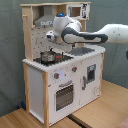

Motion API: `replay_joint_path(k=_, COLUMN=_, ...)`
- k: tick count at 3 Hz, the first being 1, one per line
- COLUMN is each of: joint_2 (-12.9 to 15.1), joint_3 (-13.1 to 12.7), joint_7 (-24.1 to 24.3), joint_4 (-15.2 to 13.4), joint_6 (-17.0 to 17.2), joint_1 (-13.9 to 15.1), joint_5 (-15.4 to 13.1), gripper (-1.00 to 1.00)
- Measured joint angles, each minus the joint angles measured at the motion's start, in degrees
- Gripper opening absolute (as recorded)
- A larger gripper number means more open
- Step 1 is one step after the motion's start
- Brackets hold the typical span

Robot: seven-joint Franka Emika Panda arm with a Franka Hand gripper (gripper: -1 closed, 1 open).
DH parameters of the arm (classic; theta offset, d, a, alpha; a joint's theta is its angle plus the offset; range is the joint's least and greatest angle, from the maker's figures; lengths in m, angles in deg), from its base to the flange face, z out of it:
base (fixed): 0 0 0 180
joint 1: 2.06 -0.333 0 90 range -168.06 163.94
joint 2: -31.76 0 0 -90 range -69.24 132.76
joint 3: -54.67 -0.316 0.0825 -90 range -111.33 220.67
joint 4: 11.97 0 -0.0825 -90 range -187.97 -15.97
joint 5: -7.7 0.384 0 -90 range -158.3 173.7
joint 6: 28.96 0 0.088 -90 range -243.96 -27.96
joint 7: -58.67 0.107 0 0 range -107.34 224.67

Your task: Play with the kitchen

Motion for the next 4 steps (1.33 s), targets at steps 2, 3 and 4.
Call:
replay_joint_path(k=2, joint_2=-0.8, joint_3=-9.9, joint_7=-0.8, joint_4=6.1, joint_6=1.5, joint_1=8.2, joint_5=0.0, gripper=1.00)
replay_joint_path(k=3, joint_2=-1.5, joint_3=-14.3, joint_7=-1.0, joint_4=9.2, joint_6=2.6, joint_1=11.7, joint_5=0.0, gripper=1.00)
replay_joint_path(k=4, joint_2=-2.1, joint_3=-18.5, joint_7=-1.4, joint_4=11.0, joint_6=4.0, joint_1=14.9, joint_5=0.0, gripper=1.00)
